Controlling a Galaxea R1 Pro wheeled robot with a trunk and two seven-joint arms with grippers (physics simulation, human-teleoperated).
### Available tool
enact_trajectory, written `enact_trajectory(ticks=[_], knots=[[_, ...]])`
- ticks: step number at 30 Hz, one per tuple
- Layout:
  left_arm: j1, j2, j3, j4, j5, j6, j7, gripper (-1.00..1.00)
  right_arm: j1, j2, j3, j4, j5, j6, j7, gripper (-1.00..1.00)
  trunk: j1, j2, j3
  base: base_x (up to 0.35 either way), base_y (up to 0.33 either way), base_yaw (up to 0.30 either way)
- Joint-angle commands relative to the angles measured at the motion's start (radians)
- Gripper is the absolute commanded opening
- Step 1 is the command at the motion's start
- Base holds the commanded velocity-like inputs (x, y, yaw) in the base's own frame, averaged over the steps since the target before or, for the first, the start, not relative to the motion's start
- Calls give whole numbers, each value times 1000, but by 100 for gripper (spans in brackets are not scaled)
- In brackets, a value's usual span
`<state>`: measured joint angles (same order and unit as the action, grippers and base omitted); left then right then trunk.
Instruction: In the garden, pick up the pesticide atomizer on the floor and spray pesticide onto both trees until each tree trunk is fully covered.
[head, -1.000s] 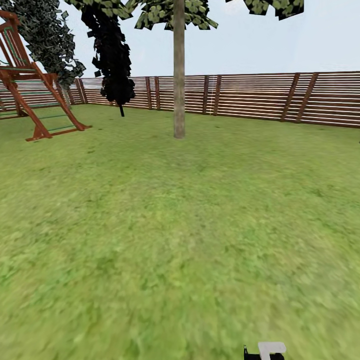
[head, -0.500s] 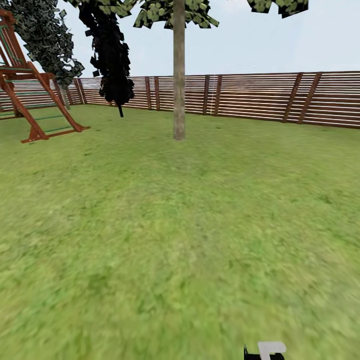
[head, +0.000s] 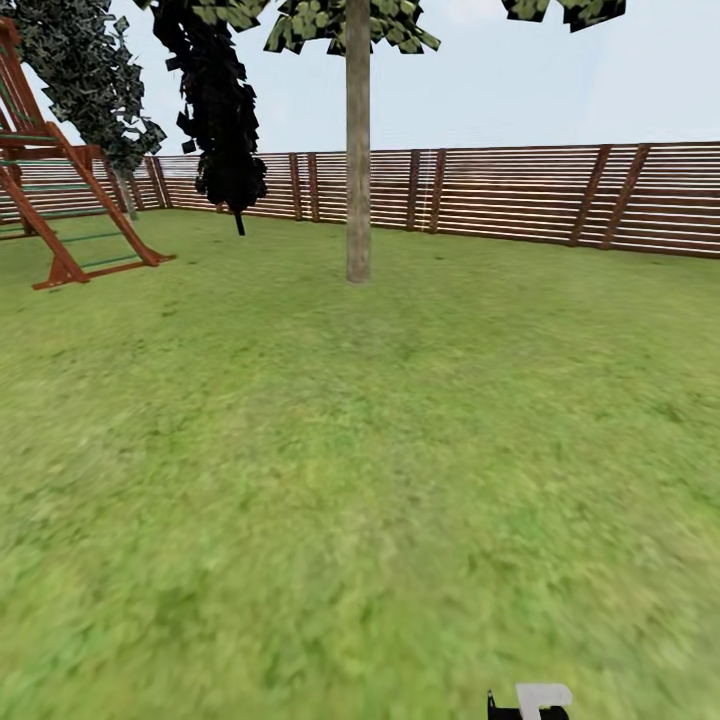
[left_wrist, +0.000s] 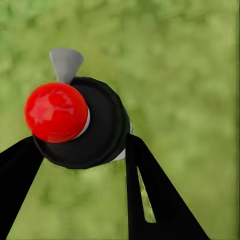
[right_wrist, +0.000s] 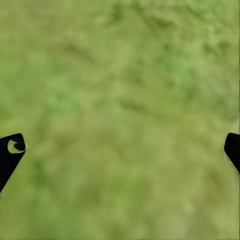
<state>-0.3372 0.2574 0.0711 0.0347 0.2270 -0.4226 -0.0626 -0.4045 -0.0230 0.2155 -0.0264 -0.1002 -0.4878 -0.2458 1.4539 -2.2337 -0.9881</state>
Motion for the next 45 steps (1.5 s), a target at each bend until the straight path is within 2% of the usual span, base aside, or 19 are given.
enact_trajectory(ticks=[1,45], knots=[[-2,0,7,4,3,-6,-7,-100,0,0,9,0,-10,-3,-1,100,0,0,-1,339,0,0],[-1,0,7,4,3,-5,-7,-100,0,0,9,0,-10,-3,-1,100,0,0,-1,339,0,0]])
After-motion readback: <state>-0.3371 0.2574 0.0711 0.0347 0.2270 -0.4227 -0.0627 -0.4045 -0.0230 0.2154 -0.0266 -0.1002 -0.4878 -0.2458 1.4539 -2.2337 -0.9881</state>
